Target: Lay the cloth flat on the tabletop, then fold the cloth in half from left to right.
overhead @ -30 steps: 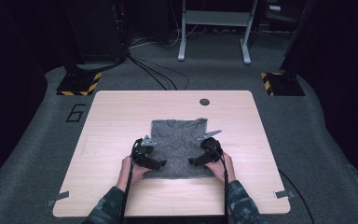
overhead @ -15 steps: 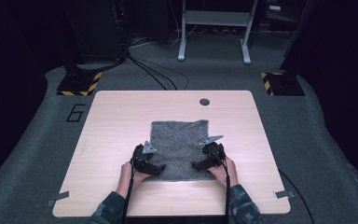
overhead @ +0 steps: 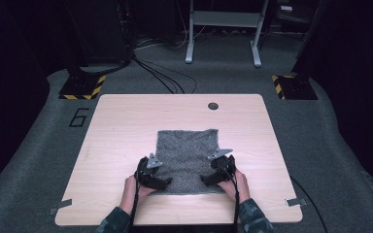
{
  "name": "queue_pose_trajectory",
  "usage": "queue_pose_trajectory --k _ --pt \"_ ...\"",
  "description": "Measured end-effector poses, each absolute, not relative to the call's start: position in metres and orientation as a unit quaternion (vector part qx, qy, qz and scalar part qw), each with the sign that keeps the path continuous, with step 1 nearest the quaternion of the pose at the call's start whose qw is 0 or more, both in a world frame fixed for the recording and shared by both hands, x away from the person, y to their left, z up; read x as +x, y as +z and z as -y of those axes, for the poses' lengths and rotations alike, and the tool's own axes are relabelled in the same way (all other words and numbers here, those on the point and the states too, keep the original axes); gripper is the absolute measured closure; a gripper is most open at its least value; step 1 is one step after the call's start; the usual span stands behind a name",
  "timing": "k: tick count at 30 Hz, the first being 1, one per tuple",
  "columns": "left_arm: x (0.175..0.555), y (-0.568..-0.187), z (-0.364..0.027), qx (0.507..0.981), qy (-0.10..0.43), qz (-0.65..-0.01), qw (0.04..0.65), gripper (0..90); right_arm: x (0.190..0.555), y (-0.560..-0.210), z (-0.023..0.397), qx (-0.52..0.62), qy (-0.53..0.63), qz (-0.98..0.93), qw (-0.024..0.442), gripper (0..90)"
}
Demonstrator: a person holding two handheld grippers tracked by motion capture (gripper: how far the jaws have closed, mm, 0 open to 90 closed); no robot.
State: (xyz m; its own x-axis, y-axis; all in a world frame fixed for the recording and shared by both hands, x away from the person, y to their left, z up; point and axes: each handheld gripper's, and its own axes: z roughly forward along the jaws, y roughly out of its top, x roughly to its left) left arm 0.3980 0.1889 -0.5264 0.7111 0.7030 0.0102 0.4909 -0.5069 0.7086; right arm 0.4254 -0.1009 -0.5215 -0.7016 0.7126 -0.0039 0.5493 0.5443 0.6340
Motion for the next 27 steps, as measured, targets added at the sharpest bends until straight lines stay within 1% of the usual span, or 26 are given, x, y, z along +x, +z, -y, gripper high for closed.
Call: queue_pose_trajectory --k 4,11,19,20,22,24,27 --pt "0.391 -0.527 -0.190 0.857 0.146 -0.342 0.356 10.2 0.416 -0.522 0.103 0.362 0.312 -0.868 0.133 0.0" --pt "0.379 -0.528 -0.190 0.854 0.154 -0.342 0.361 10.2 0.401 -0.525 0.105 0.367 0.326 -0.860 0.140 0.0" --pt "0.377 -0.528 -0.191 0.852 0.152 -0.344 0.365 10.1 0.398 -0.525 0.106 0.368 0.328 -0.858 0.142 0.0" --pt "0.377 -0.528 -0.191 0.850 0.148 -0.349 0.366 9.7 0.398 -0.525 0.106 0.367 0.327 -0.859 0.142 0.0" --pt "0.376 -0.525 -0.192 0.845 0.146 -0.357 0.371 4.0 0.398 -0.524 0.106 0.368 0.328 -0.860 0.133 0.0" --pt "0.377 -0.519 -0.196 0.841 0.148 -0.357 0.378 3.7 0.400 -0.522 0.110 0.367 0.345 -0.855 0.121 0.0" --pt "0.385 -0.511 -0.204 0.834 0.143 -0.368 0.386 3.2 0.399 -0.515 0.111 0.368 0.351 -0.852 0.124 0.0"
